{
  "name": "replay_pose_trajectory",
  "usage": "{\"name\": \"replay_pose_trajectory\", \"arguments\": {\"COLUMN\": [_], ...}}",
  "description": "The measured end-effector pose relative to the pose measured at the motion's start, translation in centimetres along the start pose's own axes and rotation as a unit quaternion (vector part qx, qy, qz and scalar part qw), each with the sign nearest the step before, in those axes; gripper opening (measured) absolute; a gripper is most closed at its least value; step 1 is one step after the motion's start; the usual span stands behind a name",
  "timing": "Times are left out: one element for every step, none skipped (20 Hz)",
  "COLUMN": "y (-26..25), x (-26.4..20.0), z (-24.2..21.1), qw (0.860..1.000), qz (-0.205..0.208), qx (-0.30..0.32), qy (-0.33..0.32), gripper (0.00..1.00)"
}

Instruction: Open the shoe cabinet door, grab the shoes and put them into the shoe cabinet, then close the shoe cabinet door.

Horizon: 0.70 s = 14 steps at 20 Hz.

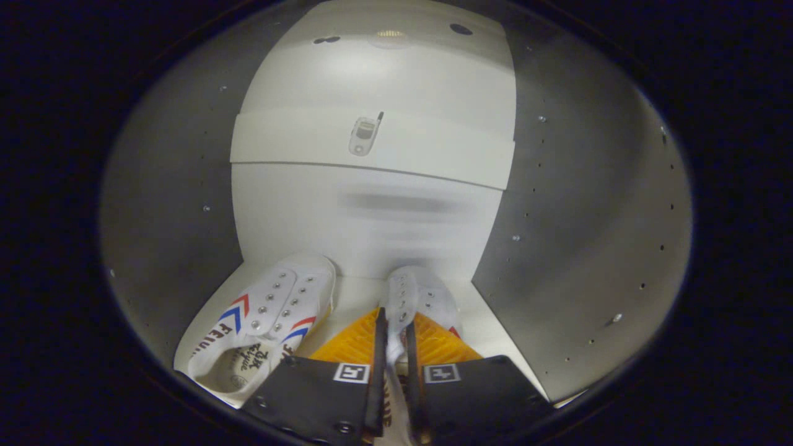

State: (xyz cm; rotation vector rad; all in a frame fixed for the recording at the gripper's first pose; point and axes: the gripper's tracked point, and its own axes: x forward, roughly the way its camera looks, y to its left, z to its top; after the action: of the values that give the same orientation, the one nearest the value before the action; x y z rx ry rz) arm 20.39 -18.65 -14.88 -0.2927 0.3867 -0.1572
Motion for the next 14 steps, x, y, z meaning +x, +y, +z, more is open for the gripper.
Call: {"name": "replay_pose_trajectory", "arguments": {"y": [-0.1,-0.2,-0.2,-0.3,-0.5,-0.6,-0.8,-0.8,-0.8,-0.7,-0.8,-0.8,-0.8,-0.9], "x": [-0.3,-0.8,-1.4,-2.2,-3.1,-4.1,-5.3,-6.5,-7.9,-9.2,-10.6,-12.1,-13.6,-15.2], "z": [-0.1,-0.1,-0.1,-0.1,0.2,0.5,1.0,1.4,1.8,2.1,2.3,2.4,2.5,2.6], "qw": [1.0,1.0,1.0,1.0,1.0,0.999,0.999,0.998,0.998,0.997,0.996,0.996,0.995,0.994], "qz": [0.001,0.001,0.002,0.003,0.002,0.001,0.0,0.003,0.007,0.01,0.011,0.015,0.018,0.02], "qx": [-0.004,-0.002,0.004,0.009,0.008,0.006,0.005,0.007,0.01,0.011,0.012,0.017,0.025,0.032], "qy": [-0.002,-0.005,-0.008,-0.013,-0.022,-0.033,-0.044,-0.056,-0.066,-0.074,-0.083,-0.091,-0.098,-0.105], "gripper": [0.26,0.26,0.26,0.26,0.26,0.26,0.26,0.26,0.26,0.26,0.25,0.25,0.25,0.25]}}
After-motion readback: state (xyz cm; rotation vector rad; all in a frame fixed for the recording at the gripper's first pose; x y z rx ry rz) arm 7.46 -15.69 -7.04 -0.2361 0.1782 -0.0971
